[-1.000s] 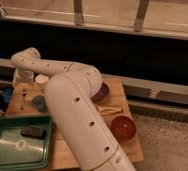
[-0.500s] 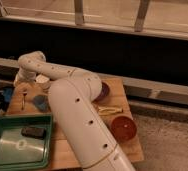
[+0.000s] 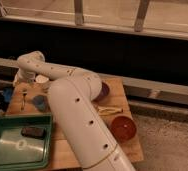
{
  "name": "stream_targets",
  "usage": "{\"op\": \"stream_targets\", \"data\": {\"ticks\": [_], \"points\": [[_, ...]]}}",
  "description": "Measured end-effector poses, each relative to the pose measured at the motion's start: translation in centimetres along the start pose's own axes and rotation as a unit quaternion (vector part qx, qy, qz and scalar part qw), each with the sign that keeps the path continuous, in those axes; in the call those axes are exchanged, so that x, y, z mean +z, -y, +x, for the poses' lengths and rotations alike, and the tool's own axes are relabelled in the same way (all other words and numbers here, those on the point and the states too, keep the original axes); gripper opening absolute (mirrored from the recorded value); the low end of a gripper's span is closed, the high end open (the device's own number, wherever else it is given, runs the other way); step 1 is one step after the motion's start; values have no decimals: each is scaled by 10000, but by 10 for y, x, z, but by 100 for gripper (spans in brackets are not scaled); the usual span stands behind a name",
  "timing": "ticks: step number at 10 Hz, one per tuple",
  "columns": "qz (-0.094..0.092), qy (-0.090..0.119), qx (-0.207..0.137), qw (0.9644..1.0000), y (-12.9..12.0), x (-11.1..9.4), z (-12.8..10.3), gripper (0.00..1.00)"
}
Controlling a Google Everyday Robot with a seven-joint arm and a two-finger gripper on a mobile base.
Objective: Place fork in red bowl
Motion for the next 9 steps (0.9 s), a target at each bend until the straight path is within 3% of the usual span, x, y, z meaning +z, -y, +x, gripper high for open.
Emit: {"op": "stream_targets", "data": {"ticks": [3,5,7,9], "points": [[-108,132,36,9998,-1,9,-10,65],[-178,74,-11,9998,-6,19,-11,65],[-179,-78,-39,9998,-11,25,-2,65],[-165,-363,-96,9992,-23,32,20,65]]}}
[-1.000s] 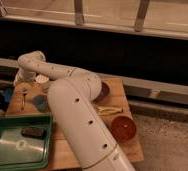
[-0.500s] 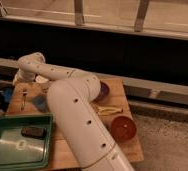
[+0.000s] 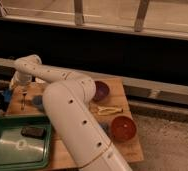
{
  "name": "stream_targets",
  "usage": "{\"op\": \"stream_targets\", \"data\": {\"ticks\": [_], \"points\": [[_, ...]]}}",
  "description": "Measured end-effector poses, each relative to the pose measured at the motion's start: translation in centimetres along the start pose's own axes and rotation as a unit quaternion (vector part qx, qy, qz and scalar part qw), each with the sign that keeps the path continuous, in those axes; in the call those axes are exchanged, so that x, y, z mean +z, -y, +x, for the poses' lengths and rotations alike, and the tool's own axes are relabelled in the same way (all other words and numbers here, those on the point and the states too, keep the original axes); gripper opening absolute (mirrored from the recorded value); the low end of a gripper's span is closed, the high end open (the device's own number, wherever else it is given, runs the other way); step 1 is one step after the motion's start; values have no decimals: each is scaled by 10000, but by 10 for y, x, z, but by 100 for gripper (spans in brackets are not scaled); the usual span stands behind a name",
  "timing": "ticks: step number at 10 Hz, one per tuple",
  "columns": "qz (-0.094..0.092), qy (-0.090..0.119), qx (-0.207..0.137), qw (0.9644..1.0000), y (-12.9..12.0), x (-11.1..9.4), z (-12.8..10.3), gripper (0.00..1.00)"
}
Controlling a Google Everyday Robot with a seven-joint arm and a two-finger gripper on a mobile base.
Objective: Place fork in red bowl
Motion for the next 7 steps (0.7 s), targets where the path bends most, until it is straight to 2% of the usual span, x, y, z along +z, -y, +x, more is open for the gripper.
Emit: {"op": "stream_targets", "data": {"ticks": [4,7], "points": [[-88,-395,11,9992,-16,18,33,65],[-106,-394,61,9992,-15,18,34,65]]}}
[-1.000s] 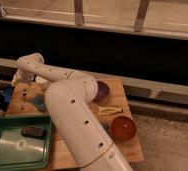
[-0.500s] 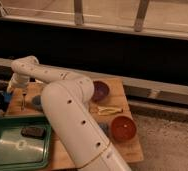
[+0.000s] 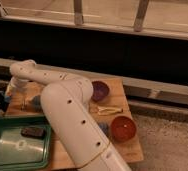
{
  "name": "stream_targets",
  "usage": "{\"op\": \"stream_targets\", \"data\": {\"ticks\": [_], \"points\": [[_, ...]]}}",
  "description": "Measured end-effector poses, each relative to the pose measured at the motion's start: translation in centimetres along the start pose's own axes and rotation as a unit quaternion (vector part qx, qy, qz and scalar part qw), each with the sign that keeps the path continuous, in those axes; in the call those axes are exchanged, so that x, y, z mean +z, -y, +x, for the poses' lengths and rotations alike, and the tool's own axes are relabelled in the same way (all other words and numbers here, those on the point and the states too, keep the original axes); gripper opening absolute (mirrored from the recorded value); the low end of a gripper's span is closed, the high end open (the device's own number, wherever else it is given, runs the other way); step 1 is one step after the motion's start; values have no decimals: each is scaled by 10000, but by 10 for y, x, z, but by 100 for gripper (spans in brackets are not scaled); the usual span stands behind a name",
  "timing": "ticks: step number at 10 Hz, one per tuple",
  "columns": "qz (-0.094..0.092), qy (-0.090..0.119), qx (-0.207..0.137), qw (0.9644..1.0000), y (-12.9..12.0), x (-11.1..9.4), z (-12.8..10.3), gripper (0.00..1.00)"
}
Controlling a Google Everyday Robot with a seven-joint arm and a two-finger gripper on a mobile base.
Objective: Place fork in red bowl
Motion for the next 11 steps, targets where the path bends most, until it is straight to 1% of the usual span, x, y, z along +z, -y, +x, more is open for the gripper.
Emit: {"op": "stream_targets", "data": {"ticks": [2,3,6,8,11], "points": [[-13,-12,12,10000,-2,1,0,65],[-13,-68,51,10000,1,4,0,65],[-5,-283,159,9995,12,26,8,65],[83,-376,253,9989,24,29,13,65],[201,-378,335,9985,32,25,12,65]]}}
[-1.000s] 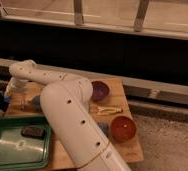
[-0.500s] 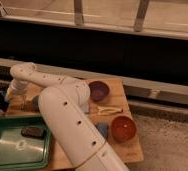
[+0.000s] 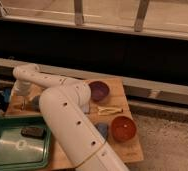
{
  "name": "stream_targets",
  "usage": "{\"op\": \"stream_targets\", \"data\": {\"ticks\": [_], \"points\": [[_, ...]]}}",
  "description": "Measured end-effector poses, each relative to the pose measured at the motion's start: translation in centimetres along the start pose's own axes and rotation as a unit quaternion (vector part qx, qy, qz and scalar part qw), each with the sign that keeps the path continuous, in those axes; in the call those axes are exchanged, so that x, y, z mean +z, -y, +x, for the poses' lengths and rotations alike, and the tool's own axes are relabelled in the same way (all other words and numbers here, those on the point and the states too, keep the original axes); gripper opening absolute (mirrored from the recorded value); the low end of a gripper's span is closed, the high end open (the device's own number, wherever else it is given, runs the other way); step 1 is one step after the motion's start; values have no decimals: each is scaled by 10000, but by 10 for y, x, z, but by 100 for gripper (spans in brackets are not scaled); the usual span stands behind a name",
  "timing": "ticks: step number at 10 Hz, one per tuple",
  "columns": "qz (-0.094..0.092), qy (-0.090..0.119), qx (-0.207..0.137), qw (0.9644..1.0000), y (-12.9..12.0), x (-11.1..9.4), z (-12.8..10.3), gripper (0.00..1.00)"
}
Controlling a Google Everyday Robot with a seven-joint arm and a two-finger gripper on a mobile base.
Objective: Place fork in red bowl
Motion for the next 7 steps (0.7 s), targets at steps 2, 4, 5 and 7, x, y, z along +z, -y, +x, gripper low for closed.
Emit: {"op": "stream_targets", "data": {"ticks": [2,4,5,7], "points": [[-25,114,10,9999,0,-2,-9,65],[-126,234,-49,9996,-5,-3,-21,65],[-176,280,-87,9994,-8,-1,-27,65],[-289,288,-117,9991,-13,6,-33,65]]}}
